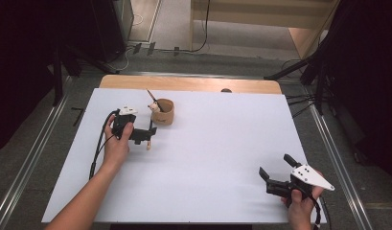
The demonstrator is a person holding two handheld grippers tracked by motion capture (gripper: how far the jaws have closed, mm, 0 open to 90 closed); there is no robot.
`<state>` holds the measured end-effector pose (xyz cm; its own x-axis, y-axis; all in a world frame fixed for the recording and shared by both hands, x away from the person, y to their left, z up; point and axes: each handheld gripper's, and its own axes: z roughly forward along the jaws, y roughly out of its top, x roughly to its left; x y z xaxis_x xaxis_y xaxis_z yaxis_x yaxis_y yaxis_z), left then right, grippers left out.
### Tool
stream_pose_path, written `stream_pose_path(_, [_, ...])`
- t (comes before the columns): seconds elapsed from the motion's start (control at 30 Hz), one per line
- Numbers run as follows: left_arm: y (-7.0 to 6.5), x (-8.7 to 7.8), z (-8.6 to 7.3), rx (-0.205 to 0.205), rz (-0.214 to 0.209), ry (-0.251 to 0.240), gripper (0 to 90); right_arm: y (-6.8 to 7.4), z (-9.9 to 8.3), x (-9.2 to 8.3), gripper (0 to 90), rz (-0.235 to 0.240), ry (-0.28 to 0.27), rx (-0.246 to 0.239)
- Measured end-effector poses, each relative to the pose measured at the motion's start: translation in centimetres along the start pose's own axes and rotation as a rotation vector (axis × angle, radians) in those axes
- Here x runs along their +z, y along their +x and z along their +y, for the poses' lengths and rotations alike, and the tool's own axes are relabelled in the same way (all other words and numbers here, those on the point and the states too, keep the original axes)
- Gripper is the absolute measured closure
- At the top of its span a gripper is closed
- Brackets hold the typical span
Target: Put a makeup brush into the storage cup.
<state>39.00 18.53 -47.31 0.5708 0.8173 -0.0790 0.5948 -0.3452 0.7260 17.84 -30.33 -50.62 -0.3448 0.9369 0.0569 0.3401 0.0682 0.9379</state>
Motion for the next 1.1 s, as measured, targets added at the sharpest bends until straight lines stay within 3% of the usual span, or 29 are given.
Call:
stream_pose_path(0.13, [-0.2,0.5,0.4,0.009,0.012,0.053,0.0,0.0,0.0,0.0,0.0,-0.001,0.001,0.000])
stream_pose_path(0.23, [-0.1,0.8,0.6,0.000,-0.005,0.091,0.0,0.0,0.0,0.0,0.0,-0.002,0.003,0.002])
stream_pose_path(0.4, [-0.2,1.7,1.0,0.001,-0.010,0.191,0.0,0.0,0.0,0.1,0.0,-0.001,0.003,-0.001])
stream_pose_path(0.5, [-0.3,1.8,1.2,-0.008,0.030,0.202,9.4,0.0,-0.1,0.1,0.0,-0.001,0.004,0.000])
stream_pose_path(0.67, [-0.3,2.1,1.3,-0.024,0.032,0.242,19.5,-0.1,-0.1,0.1,0.0,-0.003,0.006,0.003])
stream_pose_path(0.83, [-0.3,2.0,1.5,-0.019,0.053,0.257,37.5,-0.1,-0.1,0.1,0.0,-0.004,0.008,0.000])
stream_pose_path(0.9, [-0.4,2.2,1.6,-0.014,0.036,0.281,41.9,-0.1,-0.1,0.1,0.0,-0.004,0.009,0.002])
stream_pose_path(1.0, [-0.7,2.5,1.7,0.000,0.043,0.326,47.4,-0.1,-0.1,0.1,0.0,-0.004,0.011,0.003])
stream_pose_path(1.1, [-0.8,2.6,1.9,-0.014,0.064,0.350,54.2,0.0,-0.1,0.1,0.0,-0.004,0.012,0.002])
